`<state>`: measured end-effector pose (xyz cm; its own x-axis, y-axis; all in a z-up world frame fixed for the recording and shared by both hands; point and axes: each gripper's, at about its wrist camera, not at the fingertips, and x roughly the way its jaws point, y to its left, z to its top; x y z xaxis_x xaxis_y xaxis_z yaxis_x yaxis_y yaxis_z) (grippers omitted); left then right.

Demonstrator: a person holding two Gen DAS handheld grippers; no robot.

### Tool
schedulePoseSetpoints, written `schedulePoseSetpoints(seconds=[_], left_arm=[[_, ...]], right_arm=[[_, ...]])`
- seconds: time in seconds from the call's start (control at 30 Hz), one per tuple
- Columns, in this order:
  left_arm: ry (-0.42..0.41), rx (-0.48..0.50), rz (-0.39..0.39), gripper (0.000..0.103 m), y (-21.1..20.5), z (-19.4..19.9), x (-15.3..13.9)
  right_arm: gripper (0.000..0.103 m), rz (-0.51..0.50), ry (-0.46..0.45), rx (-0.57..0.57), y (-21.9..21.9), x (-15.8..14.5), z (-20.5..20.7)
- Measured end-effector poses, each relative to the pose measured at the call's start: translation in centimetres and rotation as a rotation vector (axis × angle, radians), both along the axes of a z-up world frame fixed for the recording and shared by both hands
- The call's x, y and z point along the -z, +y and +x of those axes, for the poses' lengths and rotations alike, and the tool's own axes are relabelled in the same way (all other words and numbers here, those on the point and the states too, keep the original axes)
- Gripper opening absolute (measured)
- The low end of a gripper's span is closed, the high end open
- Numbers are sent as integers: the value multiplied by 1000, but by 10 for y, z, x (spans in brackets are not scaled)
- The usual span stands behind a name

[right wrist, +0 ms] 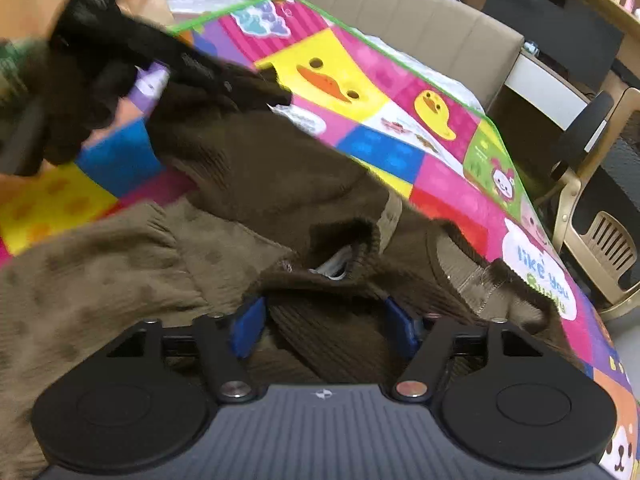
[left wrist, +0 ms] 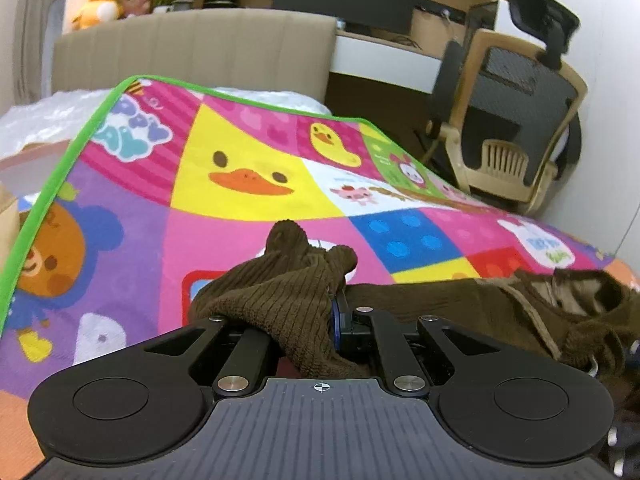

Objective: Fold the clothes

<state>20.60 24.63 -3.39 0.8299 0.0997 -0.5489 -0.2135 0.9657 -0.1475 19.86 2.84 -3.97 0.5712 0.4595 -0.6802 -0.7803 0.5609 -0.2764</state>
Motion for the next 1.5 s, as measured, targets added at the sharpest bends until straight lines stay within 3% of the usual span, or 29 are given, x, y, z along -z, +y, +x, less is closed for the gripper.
schedulePoseSetpoints(seconds=[0.07,0.2,0.27,0.33,0.4,0.5,0.57,0.6,0.7,0.73,0.77,0.8,0.83,0.87,0.93,1.07,1.17,1.37,1.5], left_arm=[[-9,-4,-14,9,3,-1,-2],[-39,10,0,9,-2,0,-6],[-61,13,-4,9,-2,0,-9],[-86,-3,-10,9,0,0,-13],[-117,-30,-18,9,4,0,-19],[-177,-91,32,9,7,-1,-21],[-128,-131,75,9,9,5,-10],[-102,-151,96,10,11,9,-5],[-22,-170,55,19,21,8,6],[-6,-155,46,32,22,4,5],[9,-138,38,42,23,1,3],[16,-121,45,63,22,-5,0],[19,-101,57,77,20,-12,-5],[20,-78,70,81,17,-22,-8],[27,-33,100,89,9,-44,-16],[33,45,163,94,-13,-94,-26],[22,174,187,95,-41,-141,-35],[41,482,202,98,-106,-225,-31],[124,591,340,98,-141,-255,-8]], right_arm=[[13,61,-74,65,-17,-16,4],[12,197,-211,315,-93,-68,35],[12,218,-299,470,-140,-87,52],[12,218,-372,605,-182,-95,64],[12,243,-388,693,-214,-97,71],[12,258,-425,768,-238,-84,77],[12,212,-391,819,-236,-56,93],[12,184,-335,843,-239,-42,102],[18,161,-118,897,-255,-2,121],[24,162,-54,901,-260,9,122],[32,160,-41,897,-261,15,116],[37,150,-53,887,-260,15,106],[50,141,-66,876,-258,15,96],[65,137,-87,860,-252,13,81],[72,133,-114,821,-256,-1,51],[82,140,-132,697,-259,-27,-15],[88,132,-97,487,-247,-35,-78],[88,48,5,162,-200,-10,-164],[90,-4,-24,90,-183,2,-182]])
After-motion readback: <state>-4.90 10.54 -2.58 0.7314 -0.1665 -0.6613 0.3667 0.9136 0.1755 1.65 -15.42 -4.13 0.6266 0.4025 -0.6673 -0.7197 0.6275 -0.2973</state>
